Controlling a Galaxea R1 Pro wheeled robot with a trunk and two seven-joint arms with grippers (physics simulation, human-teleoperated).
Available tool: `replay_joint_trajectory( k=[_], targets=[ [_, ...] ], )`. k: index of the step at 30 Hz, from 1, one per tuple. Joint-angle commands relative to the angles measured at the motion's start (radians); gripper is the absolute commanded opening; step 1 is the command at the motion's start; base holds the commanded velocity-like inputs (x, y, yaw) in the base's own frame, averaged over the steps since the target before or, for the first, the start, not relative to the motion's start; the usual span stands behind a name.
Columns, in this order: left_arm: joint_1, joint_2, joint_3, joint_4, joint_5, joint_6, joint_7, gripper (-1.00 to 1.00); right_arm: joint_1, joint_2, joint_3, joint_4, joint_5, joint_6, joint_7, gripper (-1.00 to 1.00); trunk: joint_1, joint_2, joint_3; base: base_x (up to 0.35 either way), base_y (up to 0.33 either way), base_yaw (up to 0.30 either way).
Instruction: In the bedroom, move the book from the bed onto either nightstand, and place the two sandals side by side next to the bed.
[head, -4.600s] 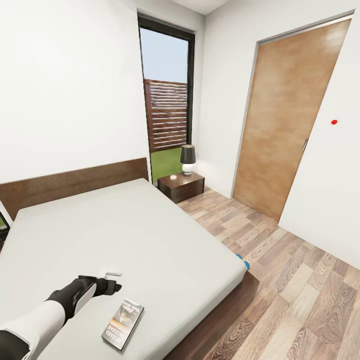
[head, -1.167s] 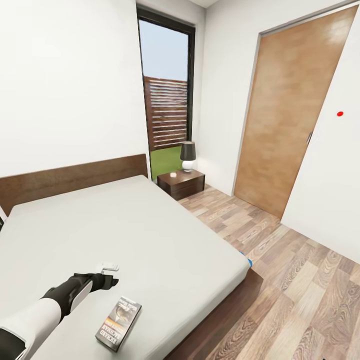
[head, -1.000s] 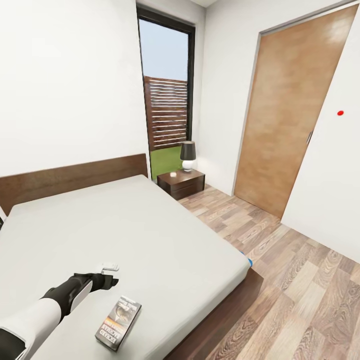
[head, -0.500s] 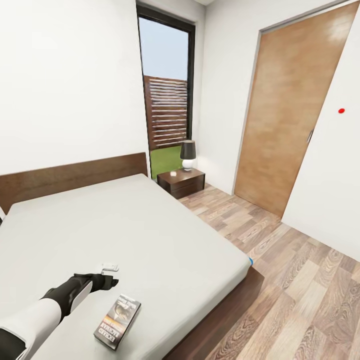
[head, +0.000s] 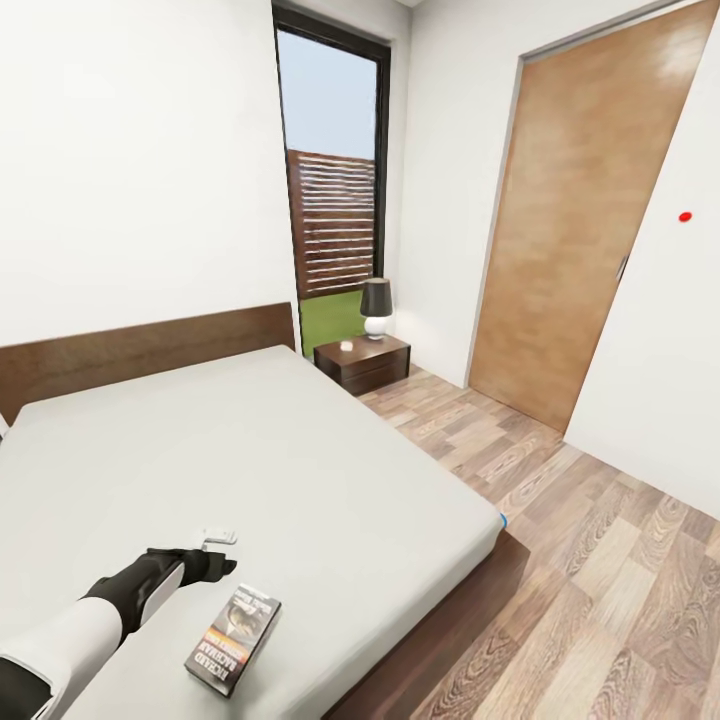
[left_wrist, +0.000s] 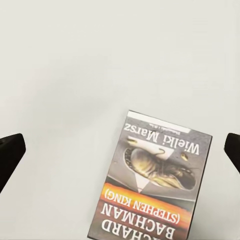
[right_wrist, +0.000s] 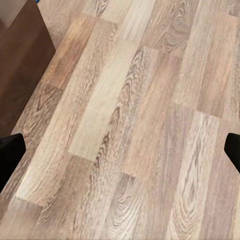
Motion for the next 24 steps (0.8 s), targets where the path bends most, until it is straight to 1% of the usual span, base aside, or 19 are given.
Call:
replay_joint_trajectory(
  k=[1, 7, 15, 24],
  targets=[
    [-0.001, 0.001, -0.003, -0.002, 0.004, 0.005, -0.001, 1.0, -0.001, 0.001, -0.007, -0.002, 0.01, 0.004, 0.009, 1.0, 0.004, -0.008, -0.004, 0.0, 0.0, 0.0],
    [-0.001, 0.0, -0.002, 0.0, 0.004, 0.008, -0.007, 1.0, -0.001, 0.006, -0.003, -0.001, 0.015, 0.001, 0.009, 1.0, 0.027, -0.05, -0.023, 0.0, 0.0, 0.0],
    [0.0, 0.002, -0.001, 0.001, 0.006, 0.01, -0.011, 1.0, -0.001, 0.009, 0.0, 0.001, 0.016, -0.032, 0.009, 1.0, 0.058, -0.106, -0.048, 0.0, 0.0, 0.0],
    [0.0, 0.0, -0.001, 0.001, 0.004, 0.009, -0.011, 1.0, -0.001, 0.011, 0.002, 0.011, 0.018, -0.043, 0.009, 1.0, 0.092, -0.169, -0.076, 0.0, 0.0, 0.0]
  ],
)
